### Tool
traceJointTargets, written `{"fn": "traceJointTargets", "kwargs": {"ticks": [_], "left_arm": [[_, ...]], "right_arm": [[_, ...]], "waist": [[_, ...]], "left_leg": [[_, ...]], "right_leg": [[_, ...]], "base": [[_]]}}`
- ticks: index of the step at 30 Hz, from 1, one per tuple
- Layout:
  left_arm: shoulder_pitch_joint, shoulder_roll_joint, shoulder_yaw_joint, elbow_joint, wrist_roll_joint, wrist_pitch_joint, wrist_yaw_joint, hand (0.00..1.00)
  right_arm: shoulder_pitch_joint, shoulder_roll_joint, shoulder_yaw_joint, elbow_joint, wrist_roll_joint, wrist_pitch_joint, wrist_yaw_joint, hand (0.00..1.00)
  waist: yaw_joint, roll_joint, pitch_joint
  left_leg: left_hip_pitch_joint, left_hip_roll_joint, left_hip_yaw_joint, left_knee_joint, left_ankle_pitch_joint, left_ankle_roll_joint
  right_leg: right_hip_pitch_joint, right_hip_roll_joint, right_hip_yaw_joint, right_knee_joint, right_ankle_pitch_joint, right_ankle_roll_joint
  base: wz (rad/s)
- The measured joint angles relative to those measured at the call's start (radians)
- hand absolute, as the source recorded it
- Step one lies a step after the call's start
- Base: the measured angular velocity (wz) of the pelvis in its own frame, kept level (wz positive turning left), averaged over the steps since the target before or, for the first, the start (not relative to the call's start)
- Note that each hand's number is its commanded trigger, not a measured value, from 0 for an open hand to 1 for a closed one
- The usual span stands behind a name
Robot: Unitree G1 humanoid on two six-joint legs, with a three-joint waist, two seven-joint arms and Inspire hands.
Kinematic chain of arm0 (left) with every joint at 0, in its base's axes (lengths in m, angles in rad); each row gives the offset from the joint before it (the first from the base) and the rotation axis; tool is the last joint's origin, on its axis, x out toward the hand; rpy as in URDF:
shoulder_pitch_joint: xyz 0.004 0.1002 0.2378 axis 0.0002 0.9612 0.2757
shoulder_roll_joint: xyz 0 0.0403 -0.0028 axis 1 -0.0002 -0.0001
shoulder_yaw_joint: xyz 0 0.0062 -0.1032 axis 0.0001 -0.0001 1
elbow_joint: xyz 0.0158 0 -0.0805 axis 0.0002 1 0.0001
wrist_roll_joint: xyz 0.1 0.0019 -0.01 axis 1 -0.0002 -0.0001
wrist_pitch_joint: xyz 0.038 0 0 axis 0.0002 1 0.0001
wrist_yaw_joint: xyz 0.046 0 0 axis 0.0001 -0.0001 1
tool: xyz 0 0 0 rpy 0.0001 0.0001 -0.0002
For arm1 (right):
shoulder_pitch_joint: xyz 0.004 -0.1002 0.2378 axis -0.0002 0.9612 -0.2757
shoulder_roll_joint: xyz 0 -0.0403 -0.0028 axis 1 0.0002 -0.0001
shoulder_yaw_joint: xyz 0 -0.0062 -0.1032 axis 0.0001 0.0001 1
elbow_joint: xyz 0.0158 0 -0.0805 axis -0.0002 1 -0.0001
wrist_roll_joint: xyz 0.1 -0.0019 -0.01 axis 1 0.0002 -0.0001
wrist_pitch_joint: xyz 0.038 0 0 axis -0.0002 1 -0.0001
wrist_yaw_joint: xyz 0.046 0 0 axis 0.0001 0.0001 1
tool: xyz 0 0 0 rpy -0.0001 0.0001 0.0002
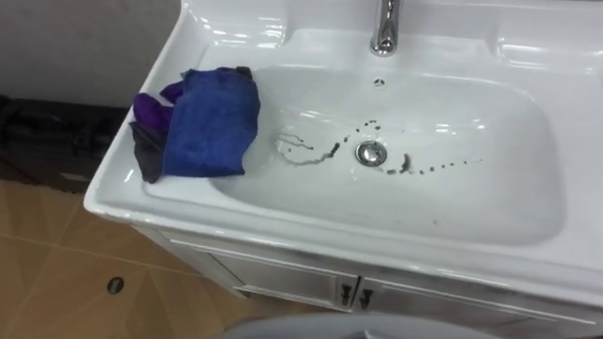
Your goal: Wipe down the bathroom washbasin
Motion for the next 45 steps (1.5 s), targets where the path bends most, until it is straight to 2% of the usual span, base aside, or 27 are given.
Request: {"fn": "traceJointTargets", "kwargs": {"ticks": [2, 7, 8, 10, 14, 16, 20, 22, 28, 31, 35, 37, 41, 45], "left_arm": [[0.003, 0.016, 0.021, -0.041, -0.013, -0.008, 0.048, 0.0], [-0.001, 0.07, 0.072, -0.141, -0.039, -0.078, 0.169, 0.0], [-0.001, 0.07, 0.09, -0.165, -0.039, -0.082, 0.181, 0.0], [0.0, 0.08, 0.128, -0.235, -0.04, -0.113, 0.248, 0.0], [0.003, 0.09, 0.159, -0.372, -0.058, -0.15, 0.357, 0.0], [-0.001, 0.102, 0.178, -0.443, -0.069, -0.183, 0.42, 0.0], [-0.022, 0.106, 0.208, -0.558, -0.076, -0.21, 0.505, 0.0], [-0.032, 0.11, 0.208, -0.611, -0.076, -0.237, 0.549, 0.0], [-0.07, 0.158, 0.207, -0.696, -0.075, -0.29, 0.614, 0.0], [-0.075, 0.163, 0.207, -0.754, -0.072, -0.313, 0.637, 0.0], [-0.09, 0.163, 0.207, -0.797, -0.072, -0.329, 0.639, 0.0], [-0.098, 0.164, 0.206, -0.826, -0.066, -0.333, 0.639, 0.0], [-0.123, 0.178, 0.206, -0.831, -0.032, -0.337, 0.638, 0.0], [-0.134, 0.184, 0.2, -0.936, -0.026, -0.338, 0.64, 0.0]], "right_arm": [[0.0, -0.005, -0.012, -0.007, 0.001, -0.008, 0.0, 0.0], [0.0, -0.017, -0.045, -0.009, 0.031, -0.054, -0.028, 0.0], [0.001, -0.017, -0.053, -0.01, 0.029, -0.06, -0.031, 0.0], [0.003, -0.018, -0.069, -0.008, 0.028, -0.065, -0.033, 0.0], [0.022, -0.019, -0.077, -0.018, 0.032, -0.081, -0.037, 0.0], [0.029, -0.018, -0.09, -0.032, 0.031, -0.082, -0.041, 0.0], [0.047, -0.018, -0.098, -0.034, 0.027, -0.096, -0.044, 0.0], [0.048, -0.017, -0.098, -0.051, 0.027, -0.098, -0.05, 0.0], [0.082, -0.012, -0.088, -0.088, 0.015, -0.128, -0.061, 0.0], [0.087, -0.01, -0.073, -0.091, 0.01, -0.13, -0.05, 0.0], [0.091, -0.007, -0.073, -0.087, 0.005, -0.139, -0.029, 0.0], [0.091, -0.006, -0.065, -0.082, 0.006, -0.141, -0.022, 0.0], [0.086, -0.003, -0.045, -0.072, 0.008, -0.145, -0.018, 0.0], [0.093, -0.001, -0.035, -0.072, 0.014, -0.145, -0.017, 0.0]], "waist": [[0.005, 0.0, -0.0007], [0.049, 0.02, -0.0014], [0.05, 0.022, -0.0013], [0.052, 0.027, -0.0022], [0.053, 0.032, -0.0051], [0.057, 0.033, -0.0089], [0.054, 0.037, -0.0142], [0.058, 0.039, -0.018], [0.056, 0.042, -0.0176], [0.049, 0.04, -0.0165], [0.049, 0.037, -0.0141], [0.047, 0.035, -0.0078], [0.049, 0.028, -0.0023], [0.046, 0.026, 0.0005]], "left_leg": [[-0.01, -0.006, -0.014, 0.0, 0.004, 0.001], [-0.01, -0.008, -0.016, 0.001, 0.005, 0.001], [-0.01, -0.008, -0.016, 0.001, 0.005, 0.001], [-0.01, -0.008, -0.019, 0.002, 0.005, 0.001], [-0.014, -0.011, -0.024, 0.002, 0.005, 0.001], [-0.016, -0.011, -0.026, 0.001, 0.005, 0.002], [-0.016, -0.011, -0.026, 0.002, 0.005, 0.002], [-0.018, -0.011, -0.019, 0.0, 0.007, 0.003], [-0.016, -0.011, -0.009, -0.002, 0.007, 0.004], [-0.008, -0.012, -0.011, -0.006, 0.007, 0.004], [-0.007, -0.012, -0.012, -0.006, 0.007, 0.004], [-0.002, -0.011, -0.009, -0.008, 0.007, 0.004], [-0.002, -0.011, -0.01, -0.009, 0.007, 0.004], [-0.001, -0.011, -0.008, -0.01, 0.007, 0.004]], "right_leg": [[-0.002, -0.003, -0.008, 0.0, -0.003, 0.002], [-0.003, -0.005, -0.007, 0.0, -0.004, 0.003], [-0.003, -0.005, -0.008, 0.0, -0.004, 0.003], [-0.003, -0.006, -0.012, 0.001, -0.004, 0.003], [-0.003, -0.007, -0.015, -0.001, -0.005, 0.004], [-0.004, -0.007, -0.016, -0.001, -0.005, 0.004], [-0.006, -0.007, -0.016, 0.0, -0.005, 0.004], [-0.016, -0.009, -0.011, 0.004, -0.005, 0.003], [-0.022, -0.009, 0.006, 0.005, -0.005, 0.004], [-0.016, -0.008, 0.009, 0.004, -0.004, 0.004], [-0.016, -0.008, 0.011, 0.002, -0.004, 0.004], [-0.015, -0.007, 0.017, 0.001, -0.004, 0.004], [-0.014, -0.006, 0.019, -0.001, -0.004, 0.004], [-0.009, -0.004, 0.024, -0.015, 0.0, 0.005]], "base": [[0.2], [0.01], [0.0], [0.0], [0.03], [0.02], [0.0], [-0.09], [-0.08], [-0.02], [0.0], [-0.05], [-0.01], [0.0]]}}
